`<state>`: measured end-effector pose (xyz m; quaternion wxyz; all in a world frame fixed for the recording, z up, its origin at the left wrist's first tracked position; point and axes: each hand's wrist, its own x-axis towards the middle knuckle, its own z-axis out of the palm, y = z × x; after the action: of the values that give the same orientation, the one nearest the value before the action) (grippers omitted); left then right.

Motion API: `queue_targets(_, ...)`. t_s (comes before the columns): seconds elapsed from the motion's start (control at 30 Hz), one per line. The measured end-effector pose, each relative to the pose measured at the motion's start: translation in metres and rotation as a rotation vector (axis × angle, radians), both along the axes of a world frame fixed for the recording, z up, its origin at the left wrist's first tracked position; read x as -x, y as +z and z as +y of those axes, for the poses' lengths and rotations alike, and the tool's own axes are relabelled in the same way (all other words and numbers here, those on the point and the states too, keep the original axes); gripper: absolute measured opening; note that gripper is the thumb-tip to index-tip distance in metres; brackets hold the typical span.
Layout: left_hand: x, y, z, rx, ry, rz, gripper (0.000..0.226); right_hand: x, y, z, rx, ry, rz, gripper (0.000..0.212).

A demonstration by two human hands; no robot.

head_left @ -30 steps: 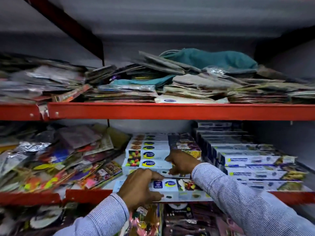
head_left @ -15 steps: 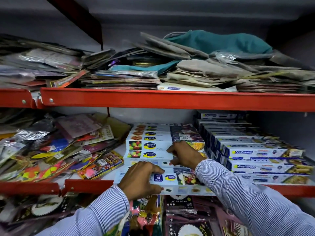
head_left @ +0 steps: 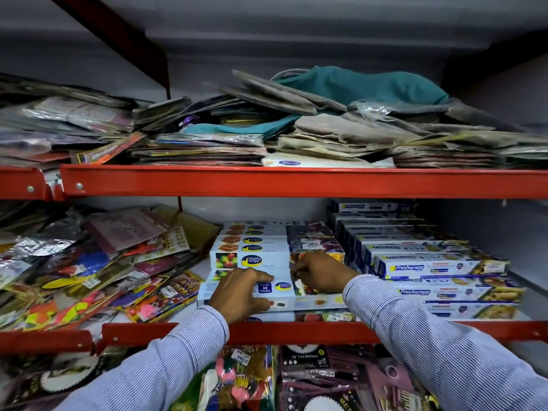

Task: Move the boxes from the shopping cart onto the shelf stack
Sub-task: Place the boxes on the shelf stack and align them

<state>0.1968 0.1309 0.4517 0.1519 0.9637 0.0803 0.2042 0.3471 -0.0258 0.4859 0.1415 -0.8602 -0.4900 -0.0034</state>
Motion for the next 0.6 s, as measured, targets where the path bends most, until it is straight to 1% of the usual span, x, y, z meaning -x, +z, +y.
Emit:
queue_targets(0.1, -0.006, -0.012, 0.003, -0.039, -0.019, -0.012, 0.057, 0.003, -0.008, -0.009, -0.03, -0.009, 0.033, 0.029)
queue_targets(0.2, -0.009, -0.026, 0.006, -0.137, -0.045, -0.039, 0.049, 0.009, -0.019, -0.017, -0.056, 0.014, 0.022, 0.03)
queue_targets(0.33, -0.008, -0.037, 0.005, -0.134, -0.04, -0.078, 0.046, 0.017, -0.036, -0.023, -0.133, 0.03, -0.033, 0.027)
queue_targets(0.43, -0.008, -0.04, 0.002, -0.117, -0.033, -0.079, 0.046, 0.021, -0.042, -0.026, -0.173, 0.014, -0.044, 0.032)
queue_targets(0.6, -0.006, -0.039, -0.002, -0.126, -0.024, -0.051, 0.046, 0.022, -0.043, -0.026, -0.163, -0.023, -0.029, 0.038)
